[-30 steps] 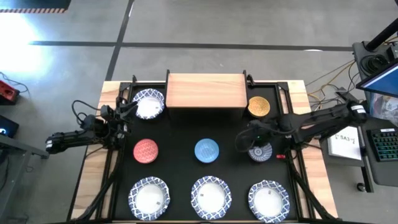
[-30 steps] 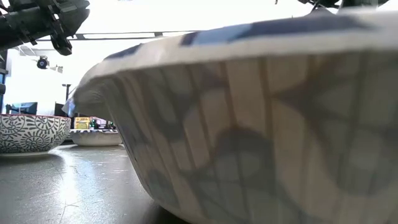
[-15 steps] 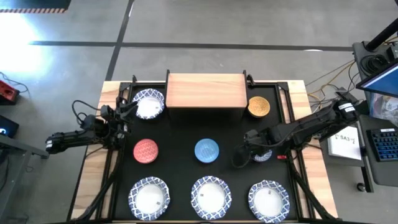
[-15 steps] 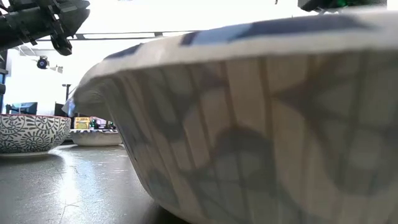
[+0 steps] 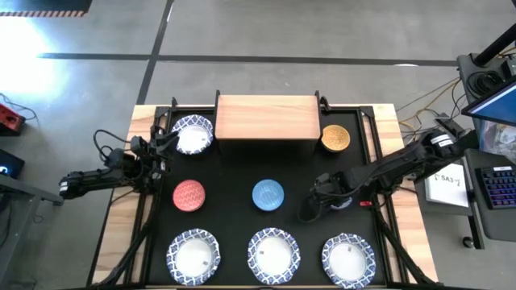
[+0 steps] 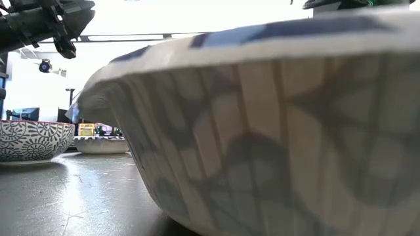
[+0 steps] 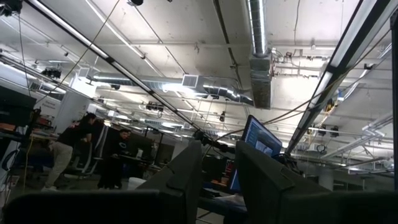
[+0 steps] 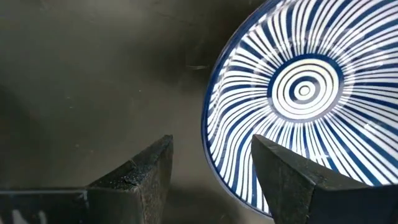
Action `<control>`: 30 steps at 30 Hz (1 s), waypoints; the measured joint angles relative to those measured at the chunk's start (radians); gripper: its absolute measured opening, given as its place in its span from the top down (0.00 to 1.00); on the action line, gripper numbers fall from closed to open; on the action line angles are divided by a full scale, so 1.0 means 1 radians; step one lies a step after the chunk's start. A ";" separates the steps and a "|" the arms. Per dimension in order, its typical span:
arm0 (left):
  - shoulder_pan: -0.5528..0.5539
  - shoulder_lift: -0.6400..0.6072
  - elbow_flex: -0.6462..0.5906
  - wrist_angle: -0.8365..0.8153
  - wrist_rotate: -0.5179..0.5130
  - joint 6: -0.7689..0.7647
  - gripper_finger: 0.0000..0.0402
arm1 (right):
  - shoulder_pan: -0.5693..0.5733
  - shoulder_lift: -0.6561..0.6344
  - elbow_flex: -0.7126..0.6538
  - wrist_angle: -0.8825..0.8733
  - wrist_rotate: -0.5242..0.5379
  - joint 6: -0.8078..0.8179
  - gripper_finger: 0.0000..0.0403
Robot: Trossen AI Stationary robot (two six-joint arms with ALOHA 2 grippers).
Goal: Place and stack bowls onto a shelf
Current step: Put the blue and red bowl on the shelf
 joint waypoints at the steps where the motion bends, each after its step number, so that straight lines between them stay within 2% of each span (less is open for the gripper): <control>1: 0.000 0.000 0.000 0.000 0.000 0.000 0.80 | 0.000 0.004 0.000 -0.001 0.000 -0.002 0.49; 10: 0.000 0.000 0.000 -0.001 0.000 0.000 0.80 | 0.000 0.047 0.000 -0.001 0.000 -0.029 0.51; 15: 0.000 0.000 0.000 -0.001 0.000 0.000 0.80 | 0.000 0.063 0.000 -0.001 -0.001 -0.045 0.64; 22: 0.000 0.000 0.000 -0.001 0.000 0.000 0.80 | -0.001 0.064 0.002 -0.003 0.013 -0.086 0.93; 30: 0.000 0.000 0.000 -0.001 0.000 0.000 0.80 | 0.000 0.035 0.040 -0.022 -0.010 -0.135 0.96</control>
